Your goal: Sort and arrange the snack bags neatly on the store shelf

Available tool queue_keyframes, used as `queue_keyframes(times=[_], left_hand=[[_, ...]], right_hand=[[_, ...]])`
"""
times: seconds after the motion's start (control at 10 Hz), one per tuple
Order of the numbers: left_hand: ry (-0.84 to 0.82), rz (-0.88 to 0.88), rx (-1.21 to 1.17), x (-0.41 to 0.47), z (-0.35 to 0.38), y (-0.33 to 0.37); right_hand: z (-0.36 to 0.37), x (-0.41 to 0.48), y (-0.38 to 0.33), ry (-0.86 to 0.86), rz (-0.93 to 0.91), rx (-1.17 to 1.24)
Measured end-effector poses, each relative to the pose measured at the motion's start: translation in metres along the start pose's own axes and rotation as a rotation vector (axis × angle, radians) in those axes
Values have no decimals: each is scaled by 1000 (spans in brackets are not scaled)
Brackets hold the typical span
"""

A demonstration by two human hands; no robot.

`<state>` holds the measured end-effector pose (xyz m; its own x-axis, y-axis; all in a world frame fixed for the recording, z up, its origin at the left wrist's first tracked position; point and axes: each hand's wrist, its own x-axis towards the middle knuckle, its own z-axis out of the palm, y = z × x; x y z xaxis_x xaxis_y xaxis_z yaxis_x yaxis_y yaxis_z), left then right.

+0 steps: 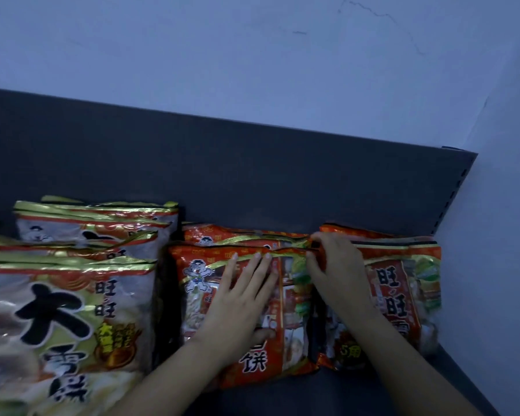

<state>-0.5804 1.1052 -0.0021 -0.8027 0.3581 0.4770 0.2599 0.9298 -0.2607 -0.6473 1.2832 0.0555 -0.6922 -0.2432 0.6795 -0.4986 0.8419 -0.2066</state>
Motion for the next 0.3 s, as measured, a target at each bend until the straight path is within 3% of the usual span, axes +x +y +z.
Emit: queue_keyframes(times=[0.1, 0.3], left_hand=[[1, -21, 48, -24, -25, -27], [150, 109, -18, -73, -105, -76]], right_hand=[[1, 2, -36, -13, -50, -7], [-14, 4, -129, -42, -127, 71]])
